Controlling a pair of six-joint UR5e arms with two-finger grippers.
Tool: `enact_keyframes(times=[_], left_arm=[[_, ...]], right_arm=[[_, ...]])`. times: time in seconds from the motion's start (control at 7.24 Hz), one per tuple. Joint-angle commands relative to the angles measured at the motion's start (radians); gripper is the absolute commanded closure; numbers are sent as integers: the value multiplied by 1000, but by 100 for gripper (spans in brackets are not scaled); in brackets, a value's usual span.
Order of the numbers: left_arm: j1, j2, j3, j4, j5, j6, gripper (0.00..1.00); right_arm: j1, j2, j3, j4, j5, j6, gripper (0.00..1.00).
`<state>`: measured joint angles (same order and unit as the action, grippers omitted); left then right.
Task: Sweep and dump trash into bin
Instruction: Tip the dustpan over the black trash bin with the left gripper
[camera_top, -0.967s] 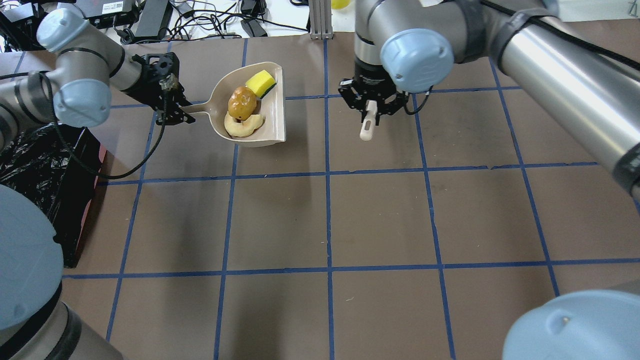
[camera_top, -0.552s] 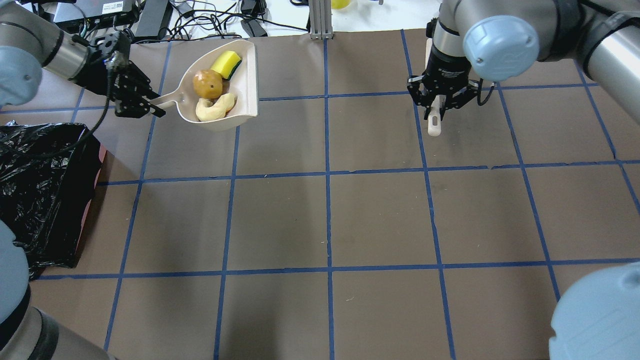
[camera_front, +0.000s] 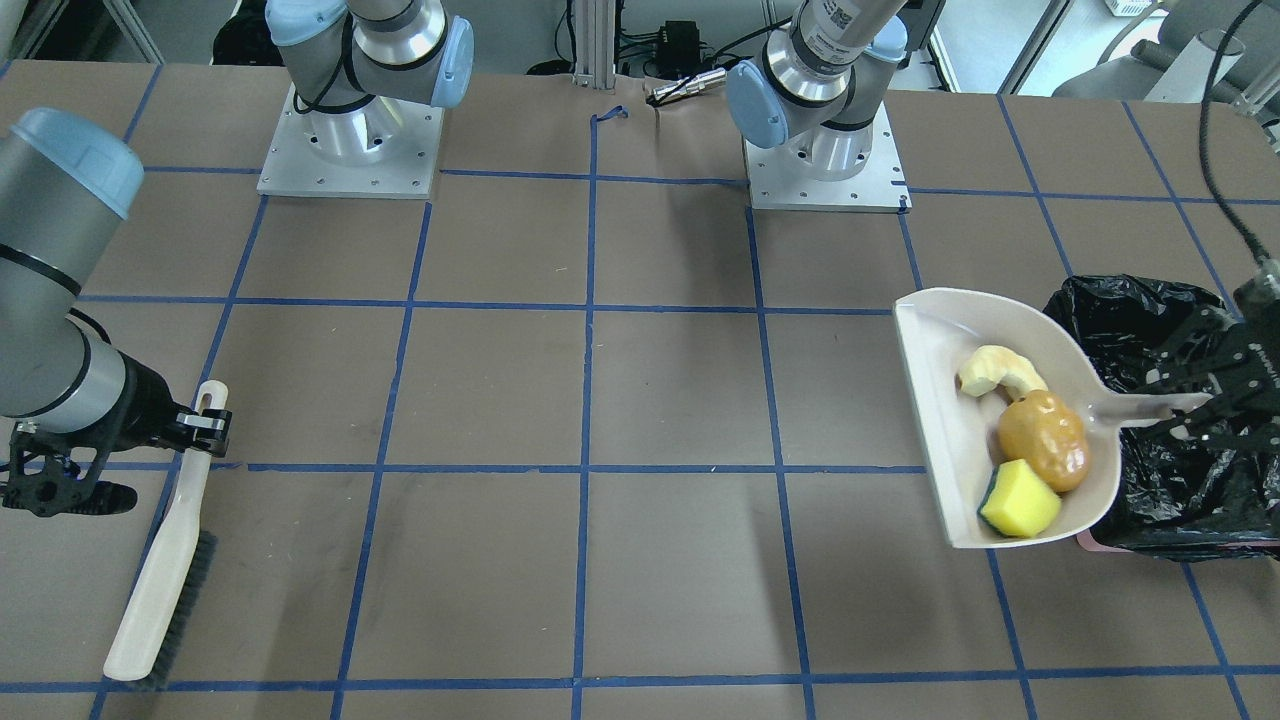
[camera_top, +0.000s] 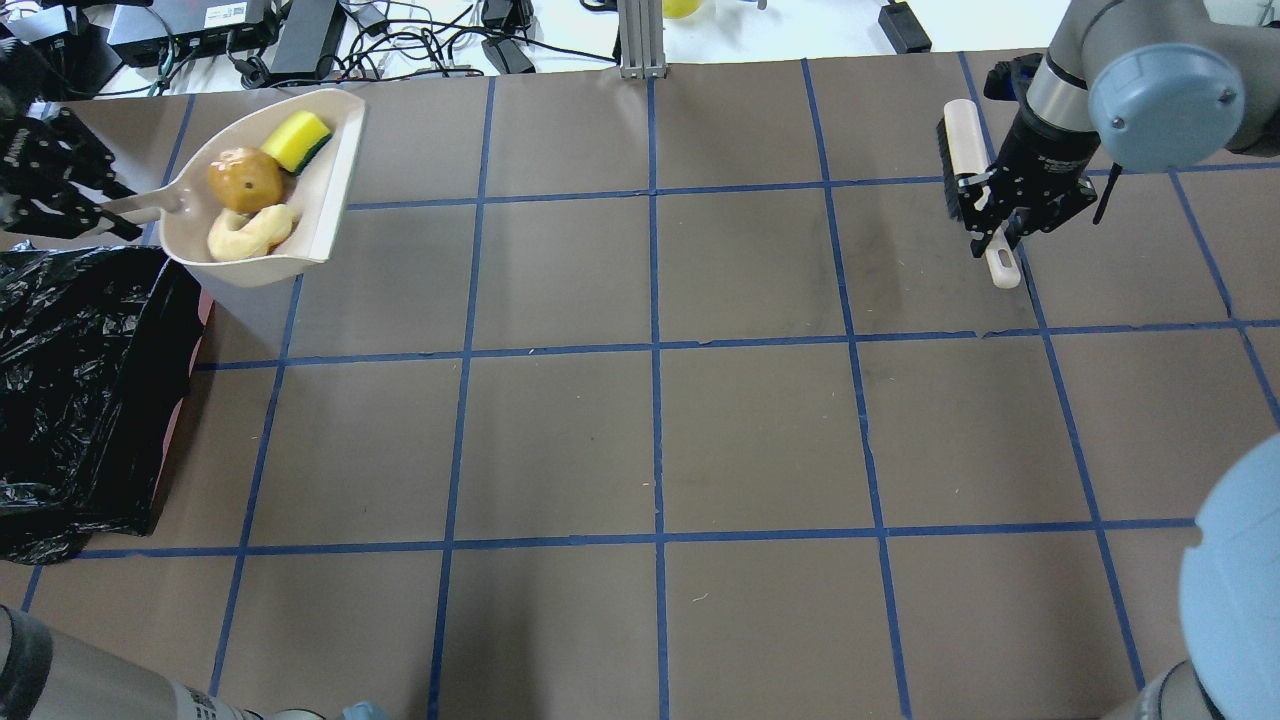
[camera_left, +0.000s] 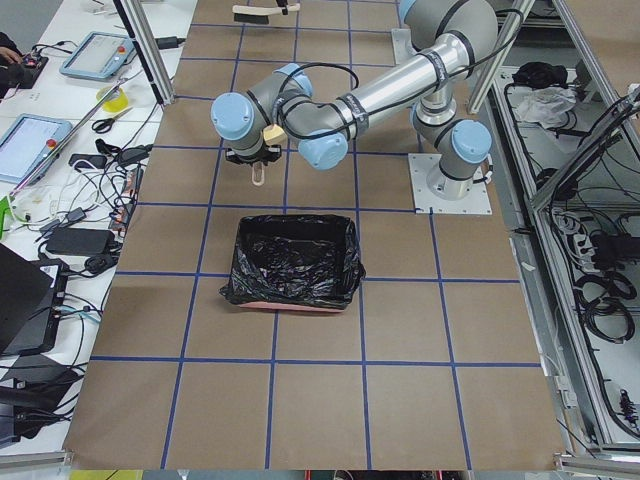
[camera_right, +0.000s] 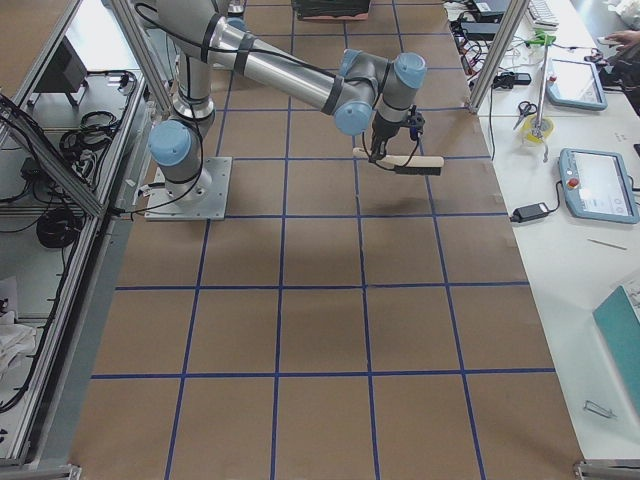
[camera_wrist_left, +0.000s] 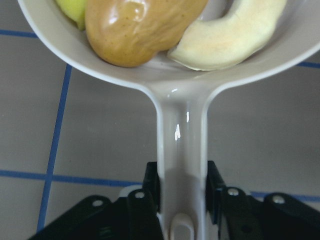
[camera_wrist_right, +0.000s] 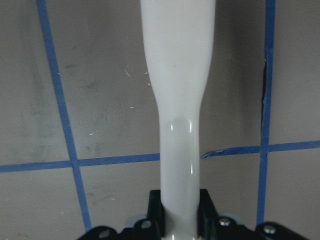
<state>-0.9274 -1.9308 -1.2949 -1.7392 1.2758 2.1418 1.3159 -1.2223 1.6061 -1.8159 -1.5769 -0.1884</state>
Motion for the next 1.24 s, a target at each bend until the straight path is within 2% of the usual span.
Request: enact_keyframes(times=[0.0, 0.41, 0.55, 0.69, 1.1], left_arm=[[154, -23, 84, -40, 109, 128, 100], [186, -2, 176, 16, 389, 139, 100], [186, -7, 181, 48, 443, 139, 100], [186, -5, 181, 76, 547, 139, 100], [177, -14, 174, 162, 777, 142, 100]], right_arm=[[-87, 0, 69, -56, 2, -97, 100], [-101, 9, 112, -101, -2, -115, 100], [-101, 10, 113, -103, -11, -114, 100], [-99, 17, 113, -112, -29, -114, 100], [-101, 43, 113, -149, -31, -144, 100]])
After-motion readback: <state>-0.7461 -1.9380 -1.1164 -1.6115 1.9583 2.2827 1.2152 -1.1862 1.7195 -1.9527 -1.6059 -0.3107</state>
